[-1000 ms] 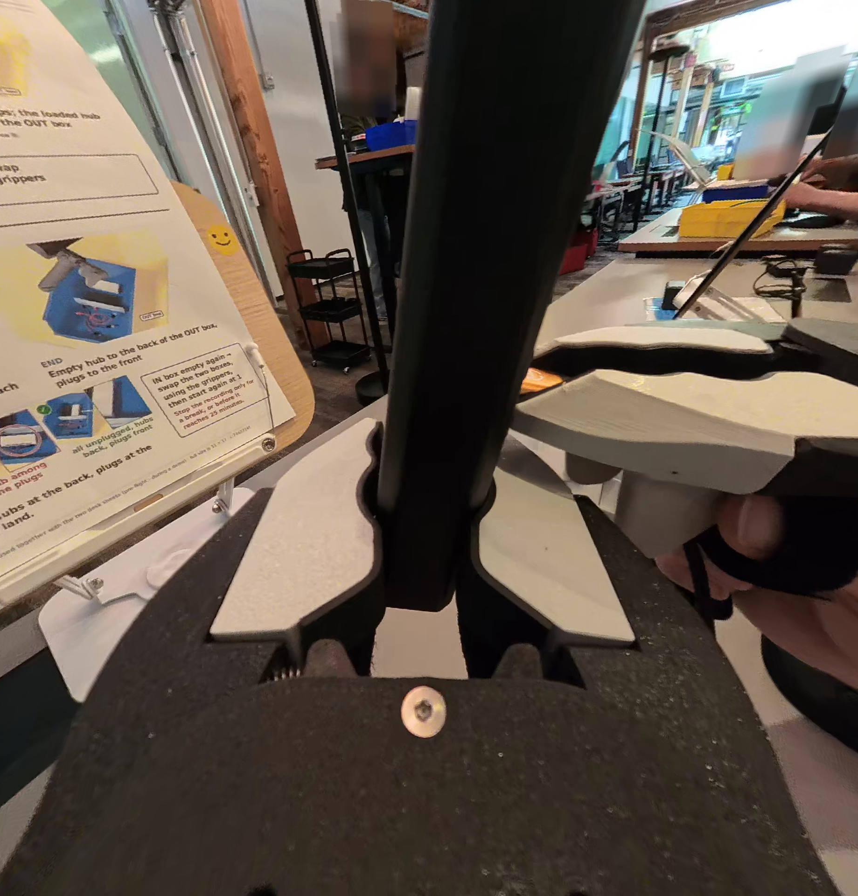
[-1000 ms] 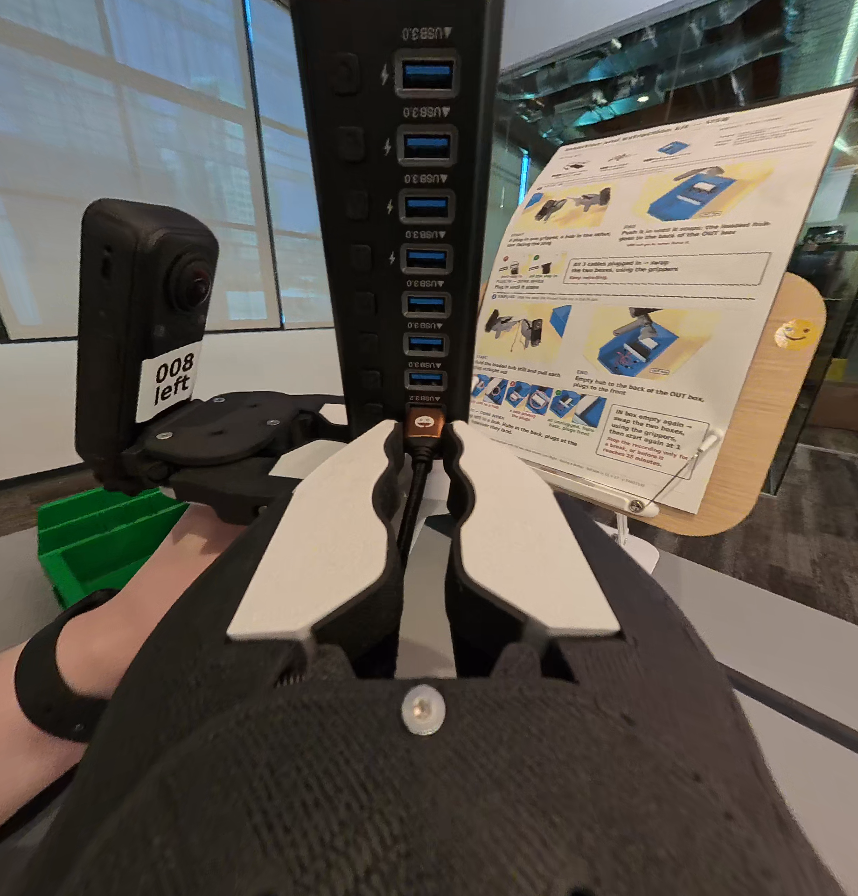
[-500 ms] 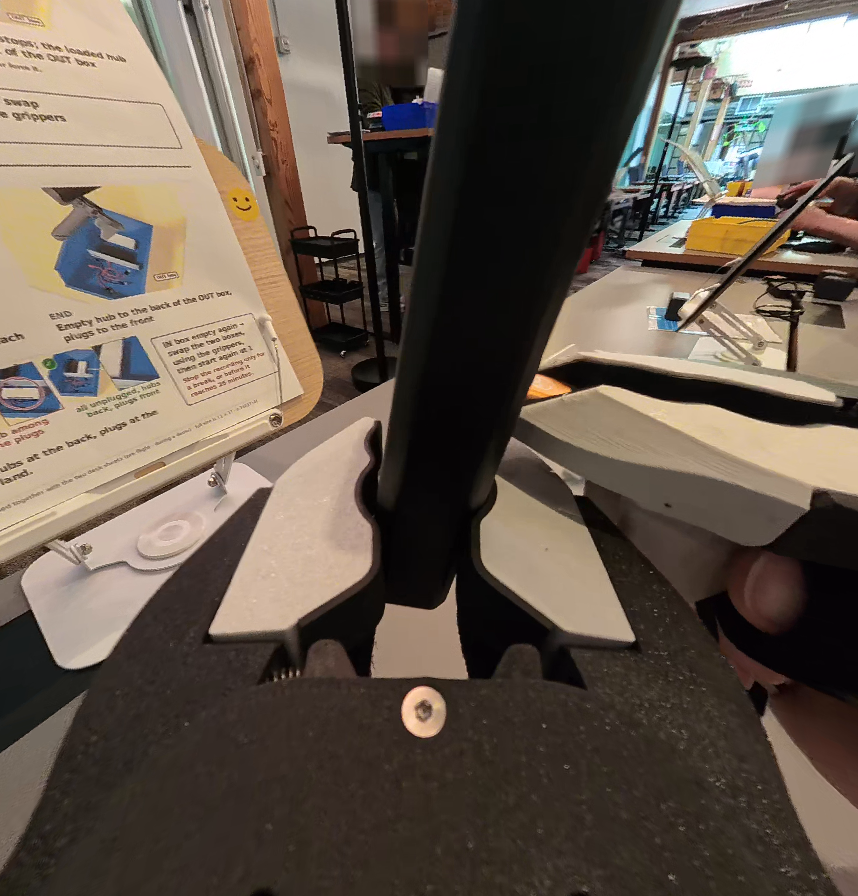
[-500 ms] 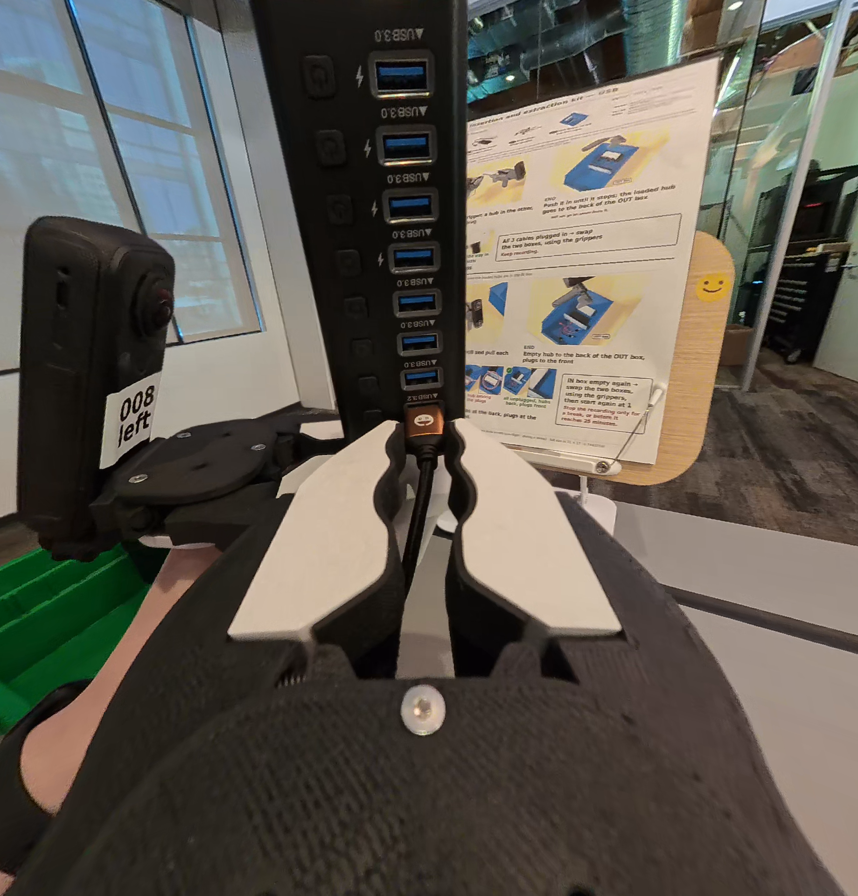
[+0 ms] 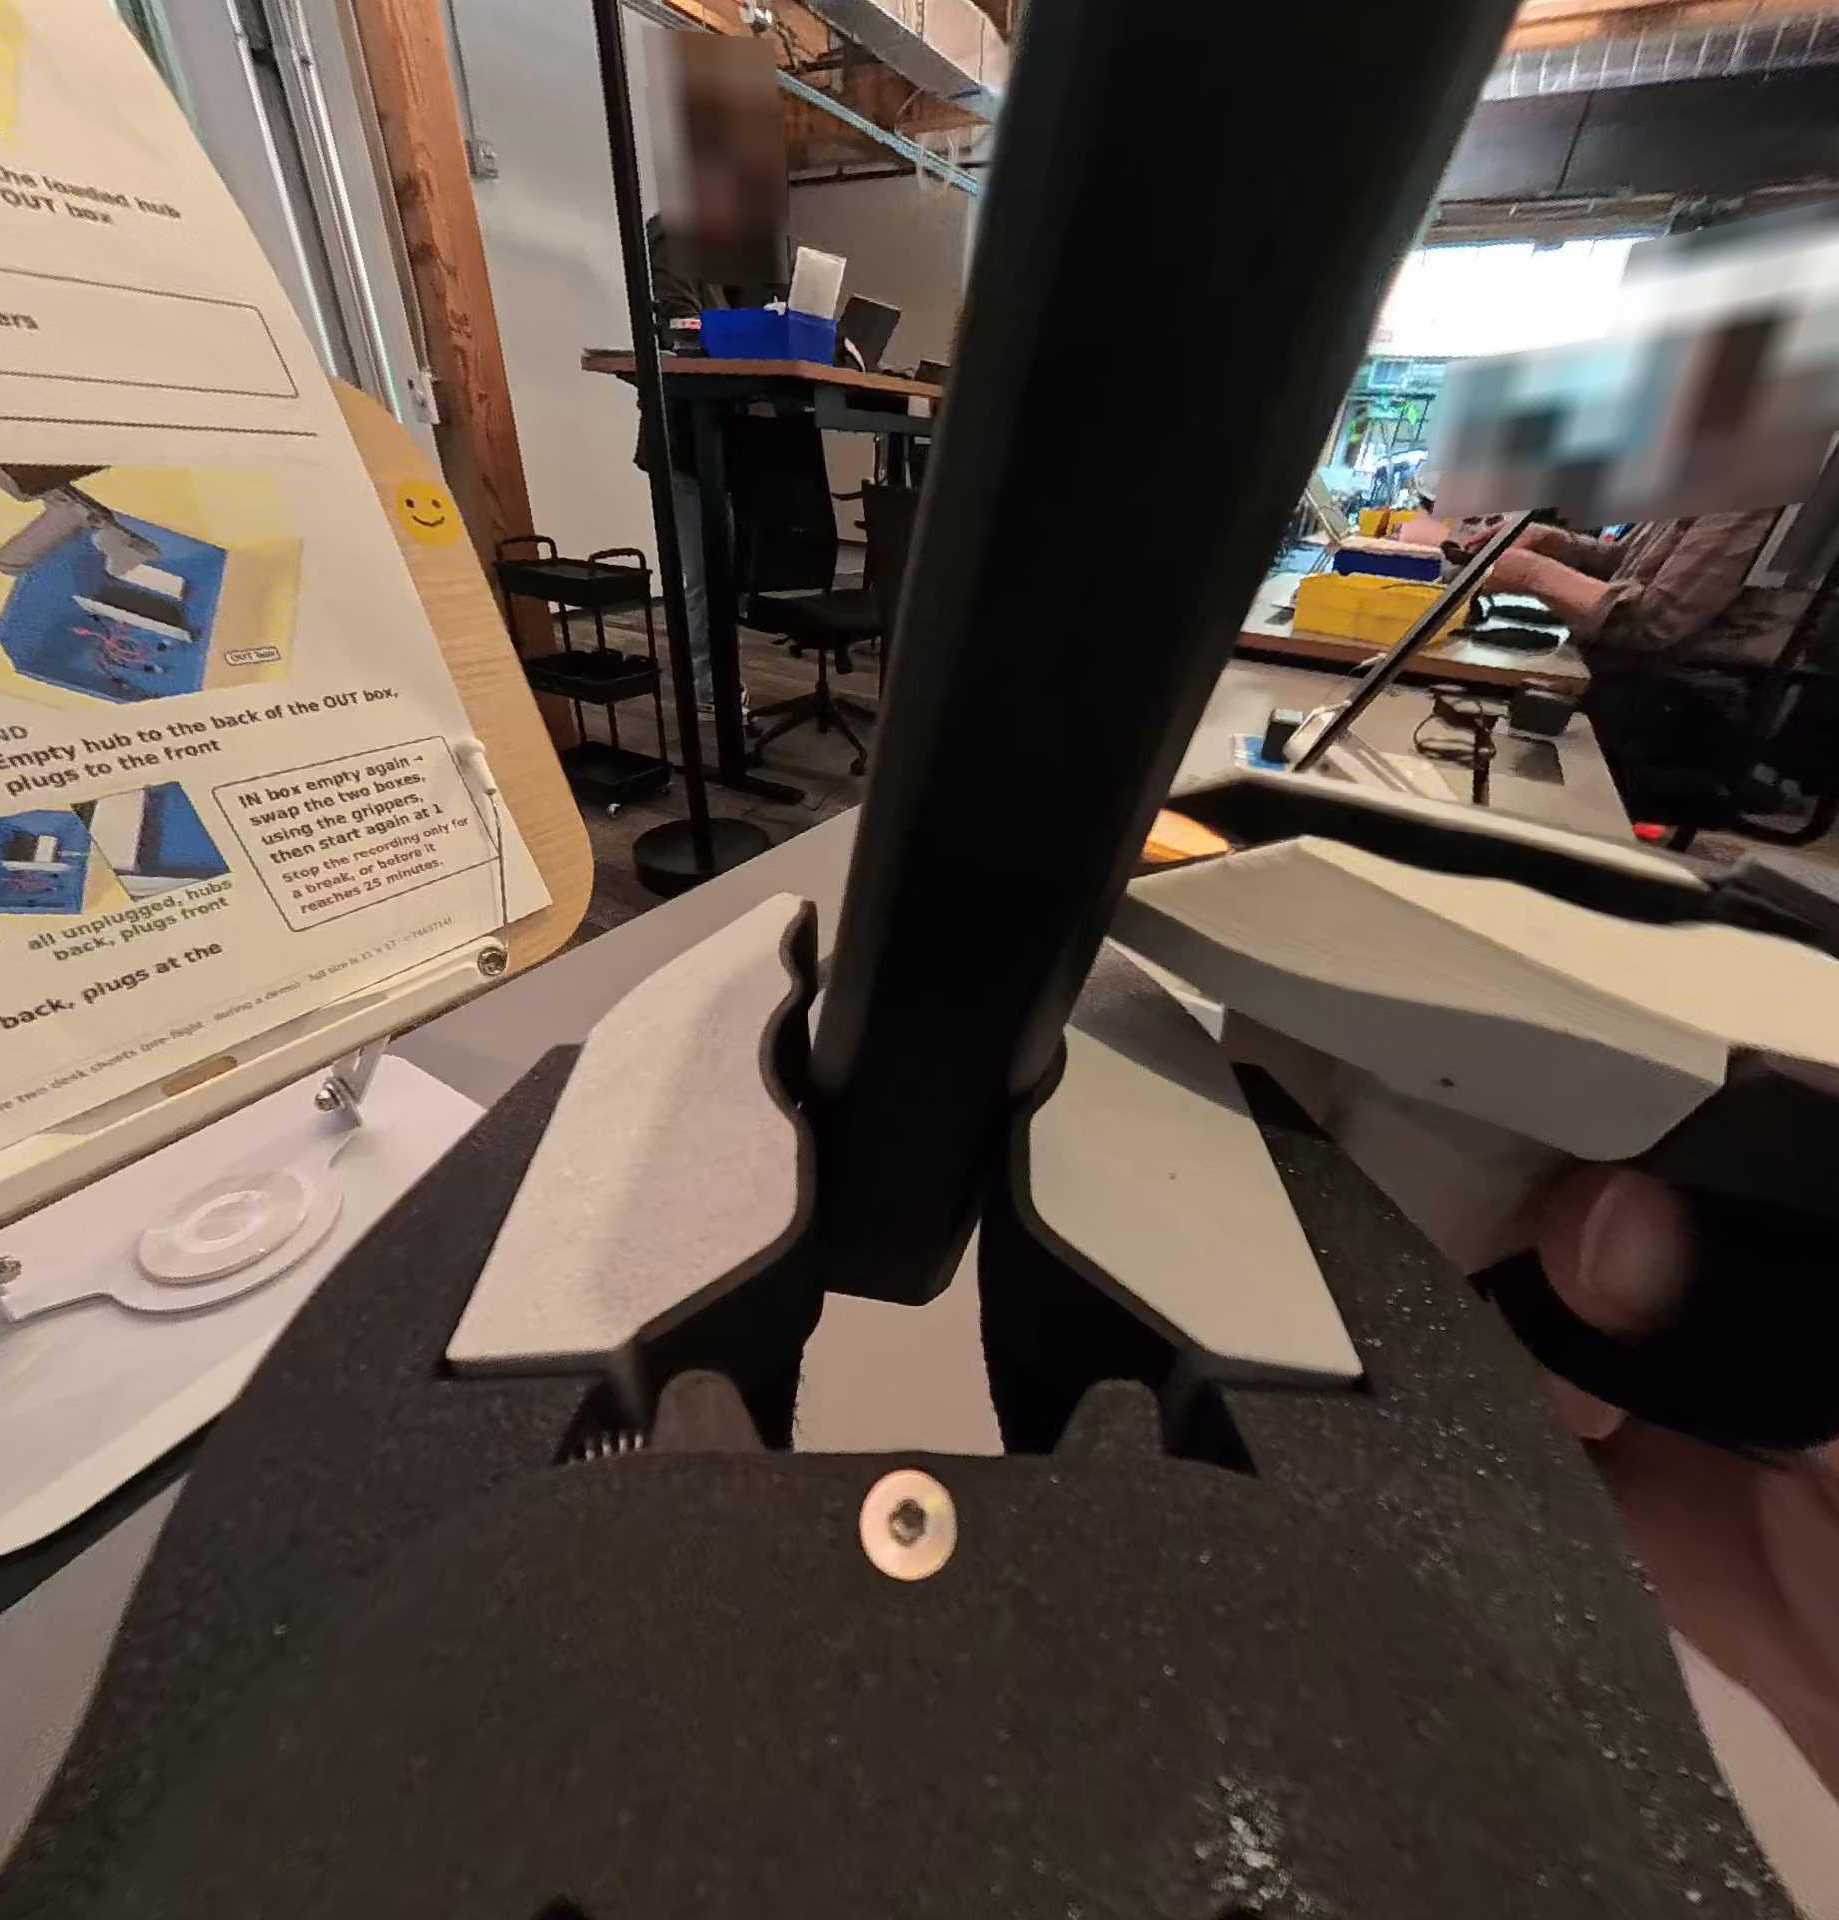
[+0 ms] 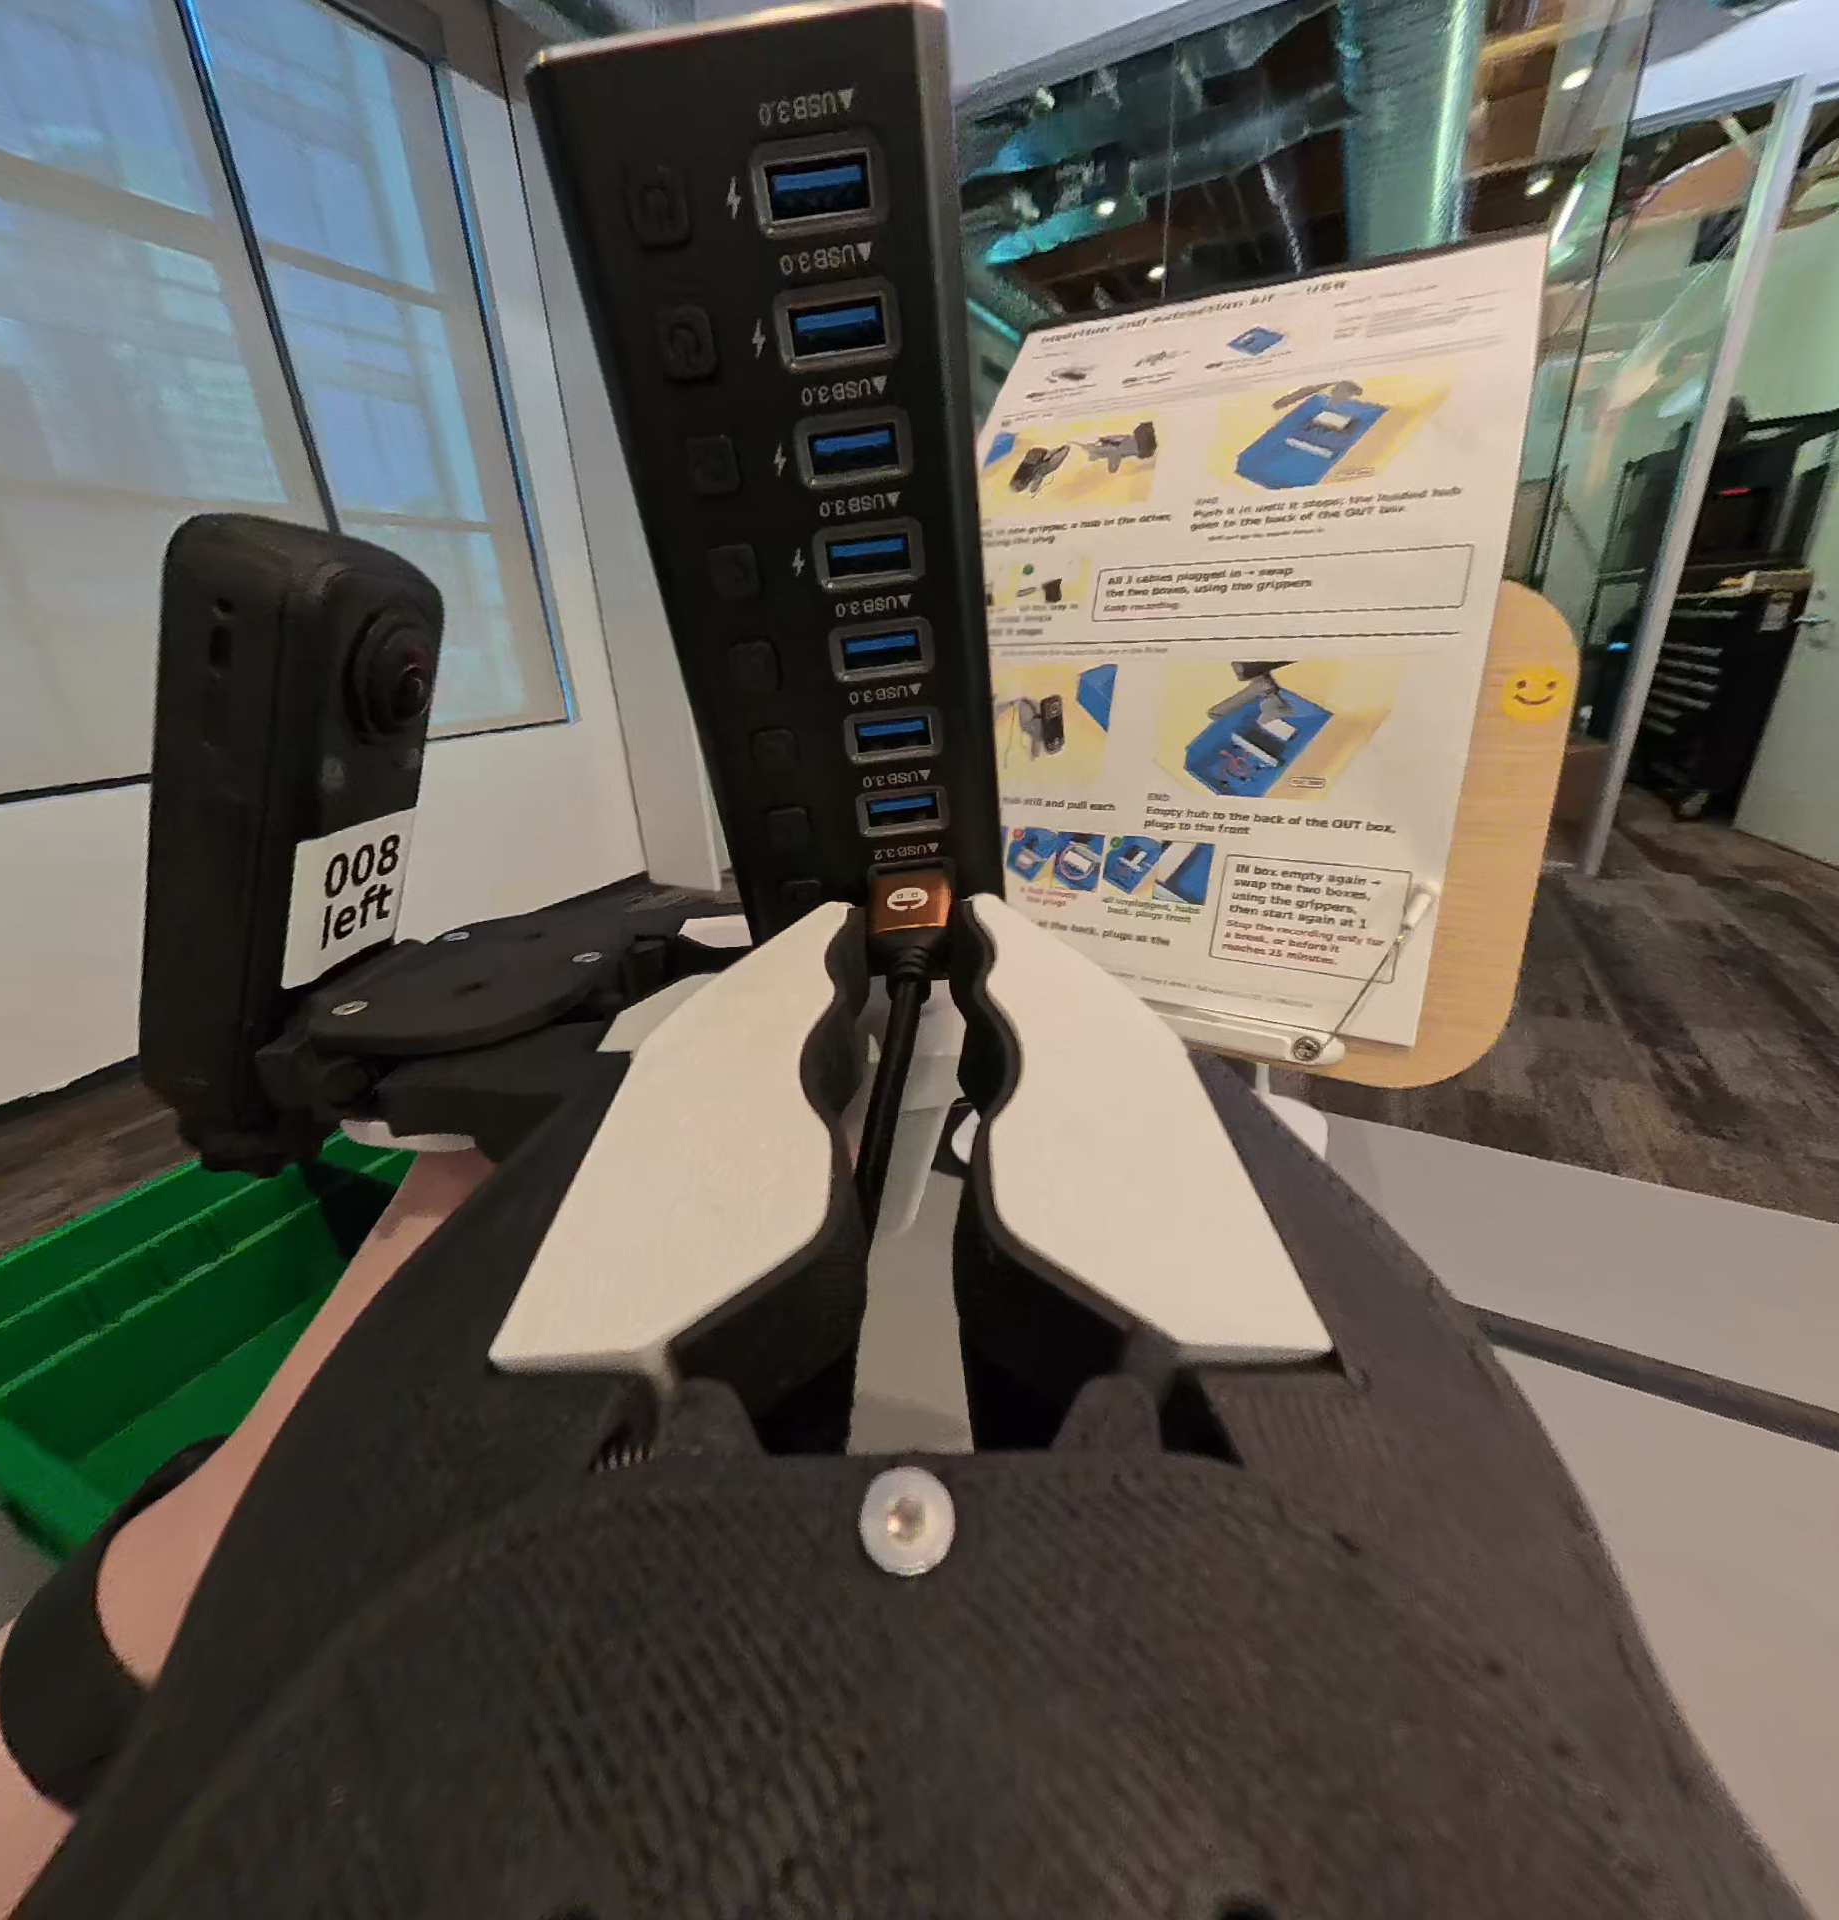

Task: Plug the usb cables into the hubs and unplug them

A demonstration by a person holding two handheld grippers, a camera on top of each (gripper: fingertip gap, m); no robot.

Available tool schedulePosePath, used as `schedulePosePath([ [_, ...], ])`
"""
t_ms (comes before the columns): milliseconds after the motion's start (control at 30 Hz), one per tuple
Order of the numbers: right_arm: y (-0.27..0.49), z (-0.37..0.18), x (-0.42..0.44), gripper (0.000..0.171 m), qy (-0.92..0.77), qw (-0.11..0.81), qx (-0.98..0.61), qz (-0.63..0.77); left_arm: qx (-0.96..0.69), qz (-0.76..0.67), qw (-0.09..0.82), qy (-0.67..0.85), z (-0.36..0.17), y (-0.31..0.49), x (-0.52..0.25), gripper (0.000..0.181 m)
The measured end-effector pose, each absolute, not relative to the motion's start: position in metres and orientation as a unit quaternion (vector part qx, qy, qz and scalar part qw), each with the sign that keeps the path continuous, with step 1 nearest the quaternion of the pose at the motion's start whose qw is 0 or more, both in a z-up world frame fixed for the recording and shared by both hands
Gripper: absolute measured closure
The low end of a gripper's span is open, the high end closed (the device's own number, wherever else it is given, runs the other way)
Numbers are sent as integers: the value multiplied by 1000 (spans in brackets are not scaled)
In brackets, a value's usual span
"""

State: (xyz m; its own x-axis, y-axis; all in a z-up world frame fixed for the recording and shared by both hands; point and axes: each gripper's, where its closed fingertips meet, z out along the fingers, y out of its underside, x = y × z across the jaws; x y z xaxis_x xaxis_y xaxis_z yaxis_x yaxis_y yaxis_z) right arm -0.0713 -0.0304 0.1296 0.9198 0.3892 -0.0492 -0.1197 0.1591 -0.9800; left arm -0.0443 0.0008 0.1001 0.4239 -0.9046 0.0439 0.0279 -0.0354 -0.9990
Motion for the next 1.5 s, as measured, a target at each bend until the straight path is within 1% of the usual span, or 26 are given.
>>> schedulePosePath([
  [133,-33,130,-70,155,-117,742,-640,162,-605,-362,605,369,101,2,-46,148],
  [200,-43,134,-61,155,-89,763,-628,124,-636,-344,615,315,99,24,-64,149],
  [233,-49,136,-56,156,-78,775,-619,102,-646,-368,603,288,98,35,-78,150],
  [300,-56,135,-61,155,-101,772,-616,122,-649,-424,579,253,98,49,-106,150],
  [400,-62,136,-65,155,-126,757,-620,162,-656,-403,586,254,97,58,-132,151],
  [467,-66,139,-66,155,-153,750,-624,159,-639,-421,584,271,104,49,-128,150],
  [533,-69,133,-71,155,-204,721,-639,174,-630,-426,579,292,109,38,-117,150],
  [633,-73,138,-55,155,-258,688,-652,190,-621,-421,575,326,111,25,-101,150],
  [700,-79,162,-26,155,-287,676,-653,185,-618,-419,569,345,111,18,-94,150],
  [767,-82,179,8,155,-328,636,-681,158,-615,-418,564,359,112,12,-88,151],
  [833,-84,190,43,155,-368,617,-686,112,-610,-423,562,366,114,7,-84,151],
  [900,-81,178,82,155,-382,569,-725,73,-605,-430,558,372,116,2,-79,151],
  [967,-79,151,110,155,-392,521,-754,79,-600,-433,556,378,118,-2,-75,151],
  [1200,-65,12,176,155,-347,385,-838,172,-598,-428,547,400,116,-13,-64,151],
  [1267,-67,-23,184,155,-337,361,-845,207,-598,-428,544,404,116,-15,-62,151],
  [1333,-73,-44,182,155,-332,351,-836,261,-598,-429,541,406,115,-17,-59,150],
  [1433,-74,-54,182,155,-317,366,-817,313,-599,-429,538,410,114,-18,-57,151],
  [1500,-76,-57,189,155,-309,367,-818,318,-598,-430,536,412,113,-19,-55,150],
])
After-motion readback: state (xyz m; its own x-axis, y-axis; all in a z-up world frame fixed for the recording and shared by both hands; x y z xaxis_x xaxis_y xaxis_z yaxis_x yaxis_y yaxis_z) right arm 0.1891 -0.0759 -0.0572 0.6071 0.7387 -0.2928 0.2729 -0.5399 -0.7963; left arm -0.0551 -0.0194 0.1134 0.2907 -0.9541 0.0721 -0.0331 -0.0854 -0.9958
